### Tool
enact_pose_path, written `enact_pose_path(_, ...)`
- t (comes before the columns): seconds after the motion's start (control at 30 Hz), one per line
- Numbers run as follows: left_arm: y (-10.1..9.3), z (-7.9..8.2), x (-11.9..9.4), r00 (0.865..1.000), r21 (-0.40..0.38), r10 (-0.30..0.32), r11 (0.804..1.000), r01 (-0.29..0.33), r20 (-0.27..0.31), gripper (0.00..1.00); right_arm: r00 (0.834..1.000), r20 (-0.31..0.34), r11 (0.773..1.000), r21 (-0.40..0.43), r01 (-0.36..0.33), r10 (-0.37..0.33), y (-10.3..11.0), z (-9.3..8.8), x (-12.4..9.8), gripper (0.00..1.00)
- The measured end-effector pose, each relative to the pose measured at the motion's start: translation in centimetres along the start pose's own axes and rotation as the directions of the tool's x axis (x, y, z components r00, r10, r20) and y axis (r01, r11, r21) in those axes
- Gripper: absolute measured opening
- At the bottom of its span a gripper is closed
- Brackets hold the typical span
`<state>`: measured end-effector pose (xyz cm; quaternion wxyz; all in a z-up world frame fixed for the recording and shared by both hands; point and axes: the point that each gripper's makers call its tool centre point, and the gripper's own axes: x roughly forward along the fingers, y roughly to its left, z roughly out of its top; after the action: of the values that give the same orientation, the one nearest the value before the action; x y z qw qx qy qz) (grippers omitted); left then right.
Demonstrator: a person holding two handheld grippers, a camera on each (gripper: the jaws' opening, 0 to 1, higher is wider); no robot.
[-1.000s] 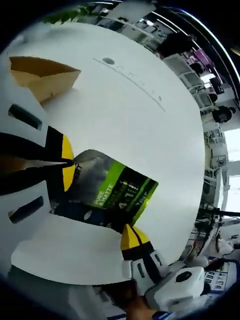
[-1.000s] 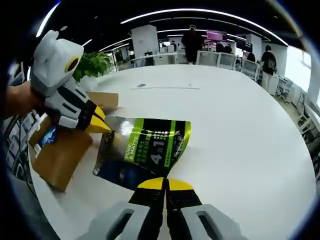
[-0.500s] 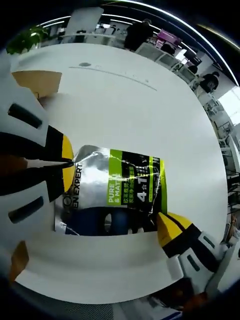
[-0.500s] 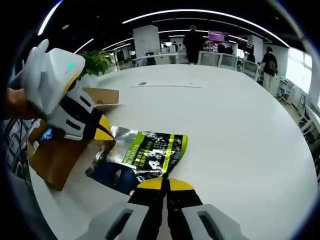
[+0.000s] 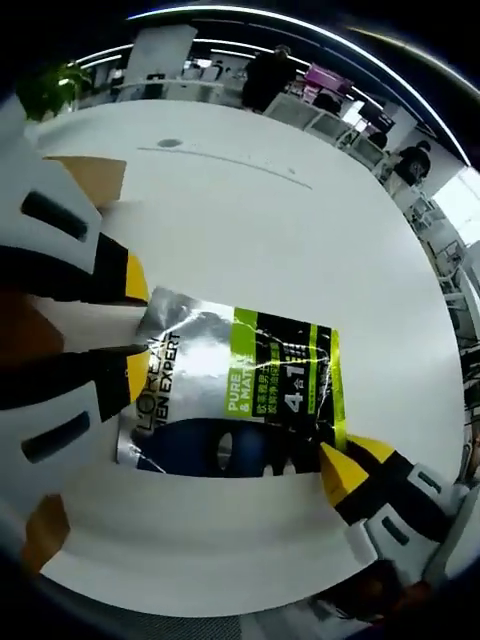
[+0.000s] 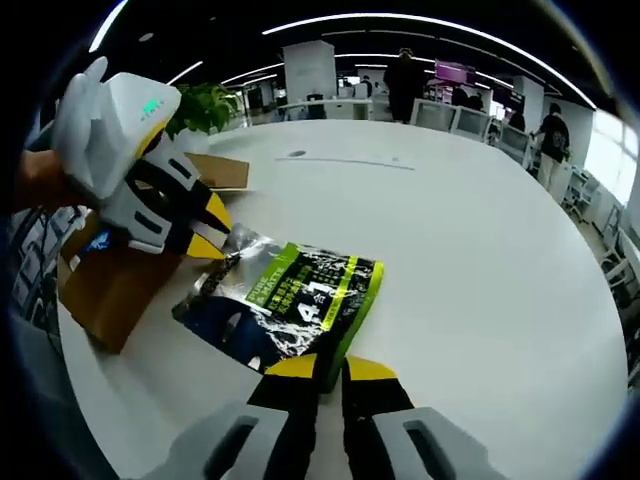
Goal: Operate the shoe box by opening the lid, removing the specified soft item, and placing it in the target area until the item is outside and the box remains undamaged.
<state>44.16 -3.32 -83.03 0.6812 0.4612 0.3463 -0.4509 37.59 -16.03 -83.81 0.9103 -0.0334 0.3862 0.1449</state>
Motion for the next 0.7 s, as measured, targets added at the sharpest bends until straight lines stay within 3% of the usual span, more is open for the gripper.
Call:
enact_pose_path(0.27, -0.9, 2.0, -2.0, 0.994, -0.117, -0.025, 0.992, 0.037, 0.108, 0.18, 1.0, 0.007, 1.0, -0.029, 0.002, -0.002, -0.2, -0.1, -0.9, 0.15)
enact_pose_path(0.6, -1.4, 3.0, -4.6, 0.979, -0.212, -0.033, 0.974, 0.076, 0.2, 0.27, 0.999, 0.047, 0.999, -0.052, -0.01, 0.012, 0.3, 1.8, -3.0, 0.24)
enact_pose_path(0.7, -1.3, 3.0, -5.6, 0.974, -0.262, -0.027, 0.961, 0.087, 0.226, 0.29, 0.998, 0.057, 0.999, -0.04, -0.019, 0.021, 0.7, 2.4, -3.6, 0.26)
